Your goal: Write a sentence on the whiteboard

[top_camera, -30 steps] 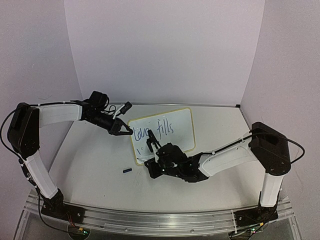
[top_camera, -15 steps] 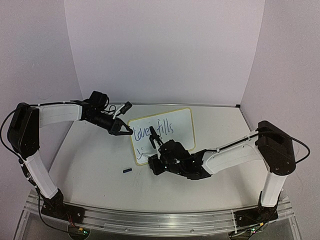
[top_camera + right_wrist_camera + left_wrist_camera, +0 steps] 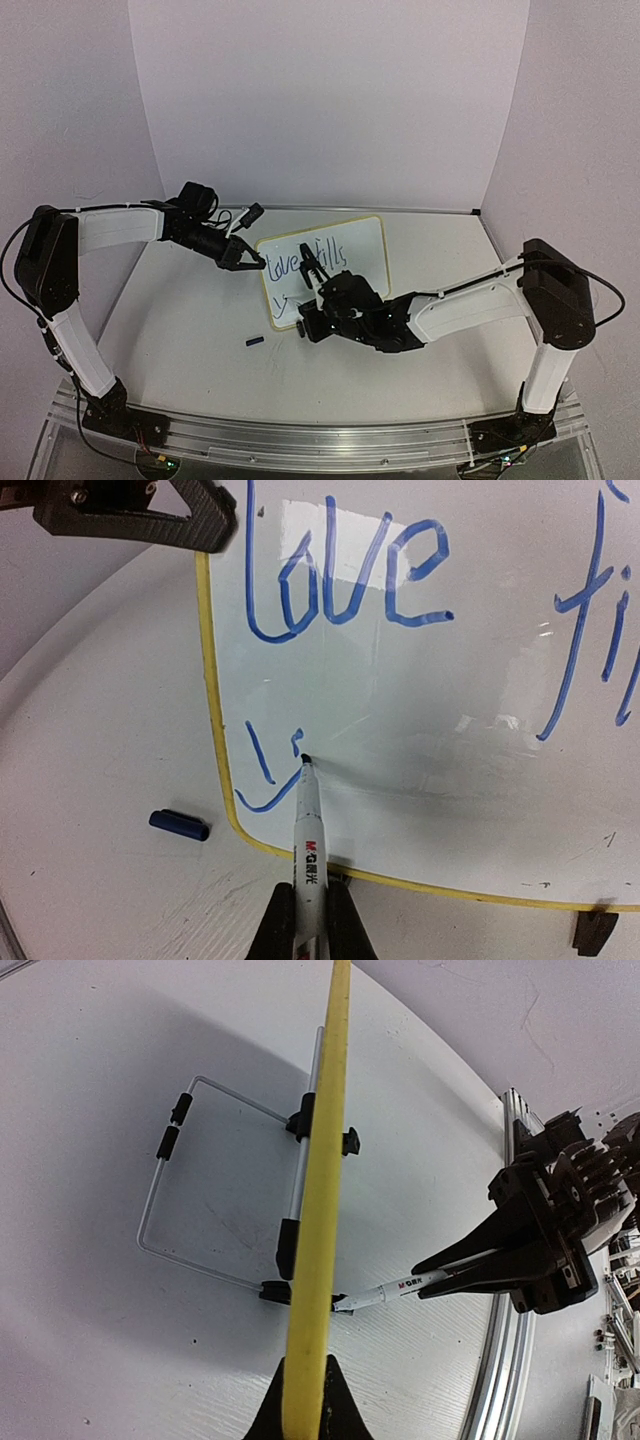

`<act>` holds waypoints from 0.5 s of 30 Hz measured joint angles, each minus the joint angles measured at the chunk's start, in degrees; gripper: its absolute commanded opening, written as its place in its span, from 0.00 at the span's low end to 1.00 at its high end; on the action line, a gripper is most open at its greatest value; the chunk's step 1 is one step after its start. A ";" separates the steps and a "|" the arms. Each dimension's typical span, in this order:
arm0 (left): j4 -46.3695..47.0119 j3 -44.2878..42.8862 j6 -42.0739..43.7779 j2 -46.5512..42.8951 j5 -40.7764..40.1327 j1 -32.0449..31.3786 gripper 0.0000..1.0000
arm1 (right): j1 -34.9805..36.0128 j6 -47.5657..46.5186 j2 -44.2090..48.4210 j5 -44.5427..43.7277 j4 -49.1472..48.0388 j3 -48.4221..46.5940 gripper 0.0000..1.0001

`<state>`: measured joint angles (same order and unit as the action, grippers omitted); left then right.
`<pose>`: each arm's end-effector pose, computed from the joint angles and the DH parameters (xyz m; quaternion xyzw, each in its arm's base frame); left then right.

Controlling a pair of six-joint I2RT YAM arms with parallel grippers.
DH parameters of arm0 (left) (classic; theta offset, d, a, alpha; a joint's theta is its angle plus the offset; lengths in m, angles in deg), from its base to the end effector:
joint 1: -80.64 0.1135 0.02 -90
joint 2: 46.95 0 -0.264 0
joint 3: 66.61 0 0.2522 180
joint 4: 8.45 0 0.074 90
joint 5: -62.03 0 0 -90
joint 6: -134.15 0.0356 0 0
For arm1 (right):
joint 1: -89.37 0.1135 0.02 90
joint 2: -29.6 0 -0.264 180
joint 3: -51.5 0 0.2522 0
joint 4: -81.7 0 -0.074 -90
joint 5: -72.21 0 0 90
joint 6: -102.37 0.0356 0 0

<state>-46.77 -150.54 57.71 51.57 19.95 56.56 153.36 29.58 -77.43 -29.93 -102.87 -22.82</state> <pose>0.3199 -0.1719 0.2330 0.4017 0.7784 -0.4100 0.2541 0.1845 0.3611 0.1783 -0.2887 0.8045 0.2637 0.4471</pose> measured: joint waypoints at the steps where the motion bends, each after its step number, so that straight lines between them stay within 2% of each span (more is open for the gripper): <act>1: 0.00 0.00 0.00 0.00 0.00 0.00 0.00 | -0.02 -0.11 0.07 0.00 0.00 -0.04 0.00; 15: -0.02 0.00 0.00 0.00 0.02 -0.04 0.00 | -1.07 -0.44 4.72 -0.70 -0.79 0.83 0.00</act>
<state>-46.79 -150.54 57.71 51.57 19.97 56.52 152.28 29.14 -72.70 -30.63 -103.65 -21.99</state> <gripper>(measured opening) 0.036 0.069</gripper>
